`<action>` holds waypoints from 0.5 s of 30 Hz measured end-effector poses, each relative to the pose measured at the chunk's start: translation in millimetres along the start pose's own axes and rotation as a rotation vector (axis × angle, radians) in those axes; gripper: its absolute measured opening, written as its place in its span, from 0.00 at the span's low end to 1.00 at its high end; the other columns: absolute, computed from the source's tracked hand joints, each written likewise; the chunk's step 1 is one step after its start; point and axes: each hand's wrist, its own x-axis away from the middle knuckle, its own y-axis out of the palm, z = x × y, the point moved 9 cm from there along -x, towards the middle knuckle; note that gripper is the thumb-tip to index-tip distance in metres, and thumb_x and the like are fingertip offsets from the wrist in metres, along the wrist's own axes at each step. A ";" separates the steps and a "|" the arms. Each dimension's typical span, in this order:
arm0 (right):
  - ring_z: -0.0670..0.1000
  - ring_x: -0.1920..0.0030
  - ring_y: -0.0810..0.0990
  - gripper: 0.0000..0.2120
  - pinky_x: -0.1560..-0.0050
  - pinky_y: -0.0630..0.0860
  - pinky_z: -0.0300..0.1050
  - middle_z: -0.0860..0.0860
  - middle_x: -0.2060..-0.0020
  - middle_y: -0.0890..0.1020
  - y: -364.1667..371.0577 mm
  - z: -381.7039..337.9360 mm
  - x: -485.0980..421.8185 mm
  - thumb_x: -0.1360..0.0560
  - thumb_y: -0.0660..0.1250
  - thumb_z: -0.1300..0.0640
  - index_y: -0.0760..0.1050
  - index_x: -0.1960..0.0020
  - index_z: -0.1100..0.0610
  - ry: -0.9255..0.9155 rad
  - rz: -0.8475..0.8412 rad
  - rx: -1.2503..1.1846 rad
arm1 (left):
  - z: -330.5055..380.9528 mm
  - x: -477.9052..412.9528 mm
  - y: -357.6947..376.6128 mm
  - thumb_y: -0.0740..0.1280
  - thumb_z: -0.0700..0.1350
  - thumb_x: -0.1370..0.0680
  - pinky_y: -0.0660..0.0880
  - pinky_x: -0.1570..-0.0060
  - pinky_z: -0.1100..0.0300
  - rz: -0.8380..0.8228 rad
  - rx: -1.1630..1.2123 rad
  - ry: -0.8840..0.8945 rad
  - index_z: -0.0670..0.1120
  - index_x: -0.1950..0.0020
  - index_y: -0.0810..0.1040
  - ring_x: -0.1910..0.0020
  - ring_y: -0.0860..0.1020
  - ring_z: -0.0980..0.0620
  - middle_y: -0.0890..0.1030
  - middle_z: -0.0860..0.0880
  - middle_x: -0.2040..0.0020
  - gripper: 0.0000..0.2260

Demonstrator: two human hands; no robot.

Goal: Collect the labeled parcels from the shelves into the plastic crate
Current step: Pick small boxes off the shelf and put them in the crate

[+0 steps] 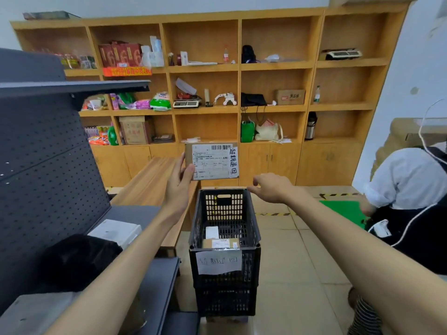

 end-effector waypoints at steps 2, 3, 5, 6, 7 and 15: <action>0.54 0.49 0.77 0.20 0.57 0.71 0.47 0.53 0.47 0.80 4.6 3.5 -31.6 0.18 0.56 0.41 0.75 0.42 0.56 0.012 -0.015 0.003 | -14.2 -30.0 -0.2 0.59 0.49 0.14 0.74 0.36 0.64 -0.013 0.004 -0.002 0.50 0.18 0.58 0.35 0.77 0.60 0.78 0.50 0.32 0.24; 0.54 0.49 0.77 0.20 0.57 0.71 0.47 0.53 0.47 0.80 7.0 5.1 -46.8 0.18 0.56 0.41 0.75 0.42 0.56 0.019 -0.029 0.006 | -21.2 -44.8 -1.1 0.59 0.48 0.14 0.75 0.37 0.64 -0.017 0.008 -0.006 0.50 0.18 0.58 0.35 0.78 0.60 0.79 0.51 0.33 0.24; 0.54 0.48 0.77 0.19 0.55 0.72 0.48 0.53 0.46 0.80 12.2 8.6 -76.8 0.18 0.56 0.42 0.74 0.41 0.56 0.031 -0.052 0.005 | -35.6 -73.4 -2.8 0.58 0.48 0.14 0.75 0.37 0.63 -0.019 0.017 -0.006 0.50 0.19 0.59 0.35 0.78 0.59 0.80 0.51 0.34 0.23; 0.54 0.47 0.77 0.19 0.55 0.72 0.48 0.53 0.45 0.80 15.2 10.2 -91.7 0.18 0.56 0.42 0.74 0.41 0.56 0.033 -0.058 0.001 | -44.1 -87.0 -3.1 0.58 0.48 0.14 0.75 0.38 0.64 -0.020 0.016 -0.003 0.50 0.19 0.60 0.36 0.78 0.59 0.80 0.51 0.34 0.23; 0.54 0.47 0.78 0.19 0.54 0.73 0.48 0.53 0.45 0.80 19.6 12.6 -106.5 0.18 0.56 0.42 0.74 0.40 0.56 0.041 -0.069 -0.006 | -53.5 -99.9 -2.5 0.58 0.48 0.14 0.75 0.40 0.67 -0.024 0.014 -0.007 0.50 0.19 0.60 0.36 0.78 0.59 0.80 0.51 0.34 0.22; 0.57 0.46 0.78 0.19 0.44 0.75 0.54 0.56 0.45 0.81 94.8 41.1 -205.8 0.18 0.57 0.44 0.75 0.43 0.58 0.098 -0.150 -0.177 | -168.3 -175.3 22.5 0.58 0.48 0.14 0.77 0.43 0.67 -0.073 0.030 -0.165 0.52 0.20 0.60 0.40 0.80 0.63 0.81 0.52 0.35 0.22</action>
